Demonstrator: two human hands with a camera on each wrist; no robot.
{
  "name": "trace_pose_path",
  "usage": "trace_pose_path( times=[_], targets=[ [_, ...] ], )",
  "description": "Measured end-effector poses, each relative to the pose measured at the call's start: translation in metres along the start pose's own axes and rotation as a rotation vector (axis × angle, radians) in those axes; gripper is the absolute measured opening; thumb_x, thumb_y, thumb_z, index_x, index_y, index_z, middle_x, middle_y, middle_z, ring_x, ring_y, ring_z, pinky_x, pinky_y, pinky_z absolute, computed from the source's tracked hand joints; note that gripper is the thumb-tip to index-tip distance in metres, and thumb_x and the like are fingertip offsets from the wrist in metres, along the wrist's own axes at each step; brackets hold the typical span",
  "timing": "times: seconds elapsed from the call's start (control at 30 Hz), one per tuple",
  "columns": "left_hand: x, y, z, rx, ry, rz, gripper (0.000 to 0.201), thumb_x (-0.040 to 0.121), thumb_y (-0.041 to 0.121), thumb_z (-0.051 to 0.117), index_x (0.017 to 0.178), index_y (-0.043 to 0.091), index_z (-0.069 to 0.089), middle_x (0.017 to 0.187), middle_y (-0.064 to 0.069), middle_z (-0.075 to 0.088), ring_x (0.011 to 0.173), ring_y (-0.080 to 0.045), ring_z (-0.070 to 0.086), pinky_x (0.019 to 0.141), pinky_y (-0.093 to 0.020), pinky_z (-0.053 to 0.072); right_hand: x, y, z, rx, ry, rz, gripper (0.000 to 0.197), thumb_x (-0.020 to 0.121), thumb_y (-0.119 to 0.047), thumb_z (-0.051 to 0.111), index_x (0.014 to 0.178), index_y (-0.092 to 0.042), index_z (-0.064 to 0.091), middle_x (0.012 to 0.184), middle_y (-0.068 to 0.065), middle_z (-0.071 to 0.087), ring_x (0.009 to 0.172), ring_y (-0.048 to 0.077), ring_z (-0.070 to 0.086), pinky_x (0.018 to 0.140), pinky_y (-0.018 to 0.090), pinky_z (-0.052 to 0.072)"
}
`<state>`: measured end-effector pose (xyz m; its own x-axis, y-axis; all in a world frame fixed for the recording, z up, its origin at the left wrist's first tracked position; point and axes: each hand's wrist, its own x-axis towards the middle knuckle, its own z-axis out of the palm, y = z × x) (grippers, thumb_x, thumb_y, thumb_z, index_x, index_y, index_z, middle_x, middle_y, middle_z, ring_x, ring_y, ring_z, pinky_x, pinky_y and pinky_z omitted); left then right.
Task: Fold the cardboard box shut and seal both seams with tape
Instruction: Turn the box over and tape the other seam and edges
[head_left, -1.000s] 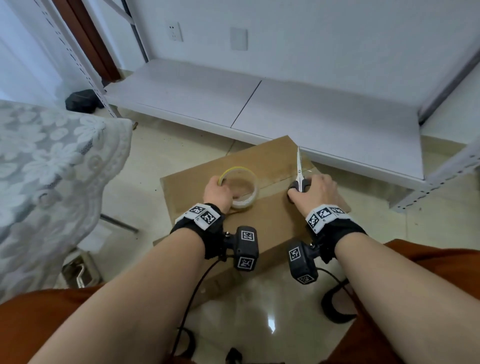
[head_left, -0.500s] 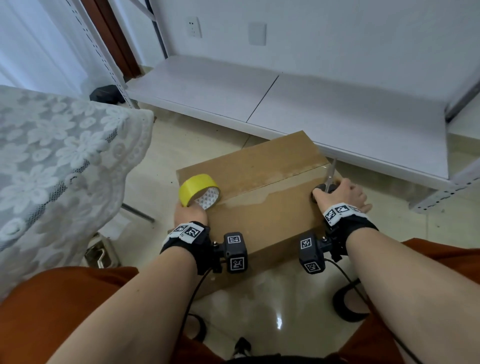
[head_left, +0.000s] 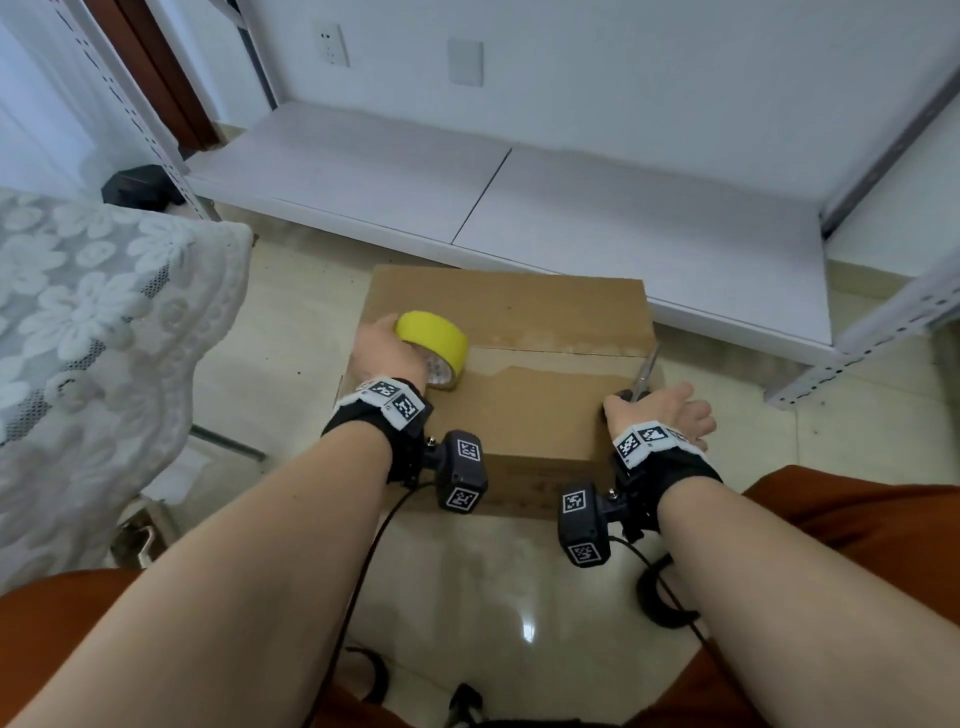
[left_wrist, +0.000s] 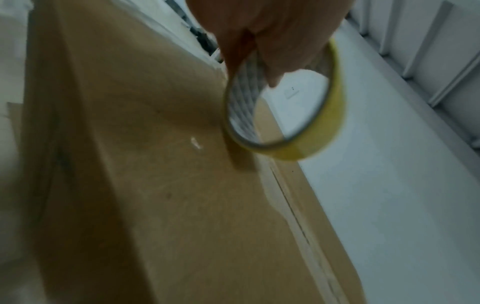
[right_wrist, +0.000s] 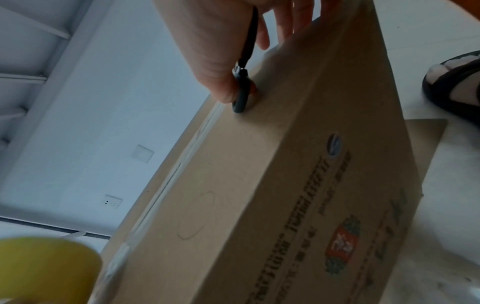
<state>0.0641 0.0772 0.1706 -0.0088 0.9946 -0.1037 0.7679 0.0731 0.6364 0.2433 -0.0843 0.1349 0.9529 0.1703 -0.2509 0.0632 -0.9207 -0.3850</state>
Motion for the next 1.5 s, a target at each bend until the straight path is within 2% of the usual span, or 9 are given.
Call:
trace_pose_path(
  times=[0.27, 0.47, 0.67, 0.83, 0.97, 1.07, 1.23, 1.4, 1.5],
  targets=[
    [-0.018, -0.015, 0.002, -0.043, -0.121, 0.135, 0.040, 0.093, -0.002, 0.040, 0.123, 0.012, 0.063, 0.123, -0.015, 0.063, 0.112, -0.034, 0.057, 0.091, -0.036, 0.044, -0.008, 0.007, 0.002, 0.081, -0.177, -0.056, 0.044, 0.080, -0.021, 0.059, 0.112, -0.001, 0.037, 0.106, 0.019, 0.058, 0.097, 0.038, 0.059, 0.081, 0.040, 0.050],
    [-0.024, -0.017, -0.004, -0.048, -0.212, 0.133, 0.033, 0.095, 0.005, 0.043, 0.121, 0.013, 0.061, 0.118, -0.015, 0.064, 0.106, -0.036, 0.060, 0.088, -0.039, 0.051, -0.034, -0.014, 0.007, 0.092, -0.290, -0.196, 0.039, 0.079, -0.022, 0.064, 0.103, -0.005, 0.038, 0.092, 0.011, 0.057, 0.080, 0.030, 0.059, 0.063, 0.031, 0.045],
    [-0.010, -0.047, -0.017, -0.176, 0.002, -0.167, 0.026, 0.099, 0.028, 0.042, 0.106, 0.009, 0.057, 0.095, -0.014, 0.070, 0.066, -0.027, 0.069, 0.061, -0.033, 0.056, -0.031, -0.057, 0.015, -0.045, -0.108, -0.686, 0.049, 0.073, -0.034, 0.064, 0.108, -0.004, 0.048, 0.110, 0.011, 0.049, 0.104, 0.030, 0.043, 0.085, 0.036, 0.043],
    [-0.011, -0.073, -0.018, -0.236, 0.184, -0.424, 0.046, 0.097, 0.039, 0.047, 0.118, -0.001, 0.057, 0.121, -0.021, 0.060, 0.113, -0.037, 0.056, 0.093, -0.039, 0.043, -0.008, -0.094, 0.025, -0.145, -0.153, -0.787, 0.055, 0.074, -0.040, 0.061, 0.115, -0.004, 0.050, 0.116, 0.011, 0.053, 0.111, 0.030, 0.046, 0.095, 0.036, 0.040],
    [-0.013, -0.080, -0.014, -0.110, 0.276, -0.561, 0.041, 0.097, 0.039, 0.043, 0.116, 0.010, 0.064, 0.127, -0.017, 0.054, 0.120, -0.035, 0.046, 0.102, -0.041, 0.034, 0.007, -0.118, 0.032, -0.171, -0.217, -0.800, 0.057, 0.071, -0.042, 0.064, 0.114, -0.005, 0.053, 0.114, 0.010, 0.057, 0.108, 0.029, 0.051, 0.091, 0.037, 0.045],
    [-0.021, -0.074, -0.008, -0.162, 0.366, -0.640, 0.031, 0.096, 0.031, 0.048, 0.120, 0.021, 0.066, 0.149, -0.006, 0.030, 0.131, -0.031, 0.032, 0.106, -0.035, 0.023, 0.014, -0.127, 0.035, -0.207, -0.256, -0.752, 0.055, 0.072, -0.043, 0.064, 0.113, -0.010, 0.053, 0.110, 0.007, 0.054, 0.111, 0.028, 0.049, 0.097, 0.039, 0.039],
    [-0.018, -0.039, 0.005, -0.281, 0.260, -0.626, 0.030, 0.098, 0.030, 0.045, 0.117, 0.023, 0.066, 0.161, -0.003, -0.001, 0.144, -0.032, 0.014, 0.113, -0.040, 0.016, 0.029, -0.127, 0.038, -0.294, -0.271, -0.740, 0.051, 0.072, -0.046, 0.060, 0.111, -0.014, 0.052, 0.111, 0.006, 0.054, 0.114, 0.028, 0.048, 0.104, 0.046, 0.029],
    [-0.006, -0.015, 0.012, -0.200, 0.152, -0.398, 0.032, 0.094, 0.020, 0.043, 0.116, 0.025, 0.066, 0.158, -0.006, 0.018, 0.141, -0.033, 0.022, 0.112, -0.045, 0.023, 0.043, -0.109, 0.022, -0.281, -0.266, -0.478, 0.061, 0.077, -0.047, 0.055, 0.123, -0.008, 0.048, 0.132, 0.018, 0.041, 0.122, 0.034, 0.036, 0.088, 0.040, 0.034],
    [0.006, -0.007, 0.019, -0.123, 0.026, -0.173, 0.032, 0.091, 0.015, 0.042, 0.113, 0.018, 0.065, 0.135, -0.013, 0.054, 0.124, -0.036, 0.045, 0.107, -0.048, 0.034, 0.047, -0.095, 0.012, -0.246, -0.271, -0.341, 0.057, 0.076, -0.043, 0.058, 0.119, -0.006, 0.051, 0.132, 0.019, 0.040, 0.122, 0.034, 0.037, 0.088, 0.040, 0.035]
  ],
)
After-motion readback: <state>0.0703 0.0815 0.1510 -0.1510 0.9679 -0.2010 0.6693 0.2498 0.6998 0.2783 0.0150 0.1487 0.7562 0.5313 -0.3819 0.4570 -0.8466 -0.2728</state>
